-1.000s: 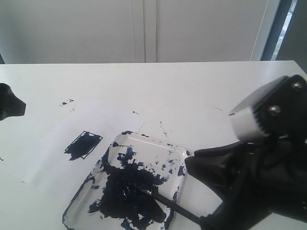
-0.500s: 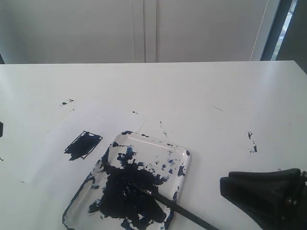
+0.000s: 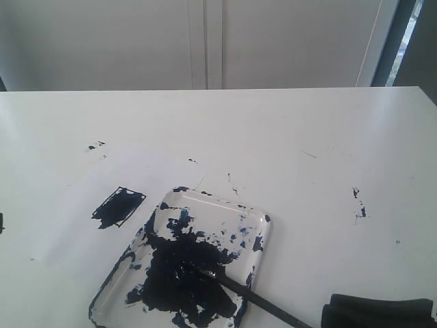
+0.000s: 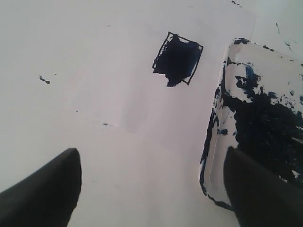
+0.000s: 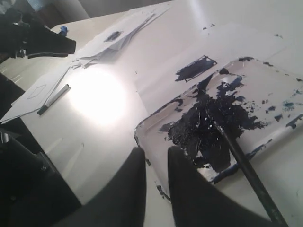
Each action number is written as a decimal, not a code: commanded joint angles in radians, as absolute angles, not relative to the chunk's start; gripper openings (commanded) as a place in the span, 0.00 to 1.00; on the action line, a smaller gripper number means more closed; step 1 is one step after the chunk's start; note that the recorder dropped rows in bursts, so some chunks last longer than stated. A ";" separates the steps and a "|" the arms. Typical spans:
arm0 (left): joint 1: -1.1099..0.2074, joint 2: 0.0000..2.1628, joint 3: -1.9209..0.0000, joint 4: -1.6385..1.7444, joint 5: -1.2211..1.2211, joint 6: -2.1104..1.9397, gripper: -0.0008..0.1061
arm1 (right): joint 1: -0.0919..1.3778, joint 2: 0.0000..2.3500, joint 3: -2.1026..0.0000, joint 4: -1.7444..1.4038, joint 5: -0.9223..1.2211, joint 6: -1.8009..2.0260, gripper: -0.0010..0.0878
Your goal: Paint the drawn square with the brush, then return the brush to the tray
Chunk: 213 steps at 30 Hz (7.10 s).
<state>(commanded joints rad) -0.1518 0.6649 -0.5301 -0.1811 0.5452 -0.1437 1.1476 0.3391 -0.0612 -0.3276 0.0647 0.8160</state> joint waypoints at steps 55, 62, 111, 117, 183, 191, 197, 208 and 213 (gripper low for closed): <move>-0.152 0.451 -0.469 -0.177 0.536 -0.136 0.79 | 1.124 0.339 -0.060 -0.280 0.065 0.816 0.20; -0.152 0.341 -0.318 -0.177 0.524 -0.136 0.79 | 1.000 0.325 -0.060 -0.280 0.065 0.816 0.20; -0.012 0.000 -0.111 -0.167 0.489 -0.136 0.79 | -0.036 0.000 -0.060 -0.280 0.065 0.807 0.20; -0.012 0.000 -0.111 -0.166 0.489 -0.136 0.79 | -0.036 0.000 -0.060 -0.280 0.065 0.807 0.20; -0.012 0.000 -0.111 -0.166 0.489 -0.136 0.79 | -0.036 0.000 0.000 -0.892 0.009 0.896 0.20; -0.012 0.000 -0.111 -0.166 0.489 -0.136 0.79 | -0.036 0.000 0.000 -0.434 0.050 0.358 0.20; -0.012 0.000 -0.111 -0.166 0.489 -0.136 0.79 | -0.036 0.000 0.000 -0.077 0.146 -0.069 0.20; -0.012 0.000 -0.111 -0.166 0.489 -0.136 0.79 | -0.036 0.000 0.000 -0.036 0.254 -0.103 0.20; -0.012 0.000 -0.111 -0.166 0.489 -0.136 0.79 | -0.021 0.000 0.000 0.025 0.230 -0.162 0.20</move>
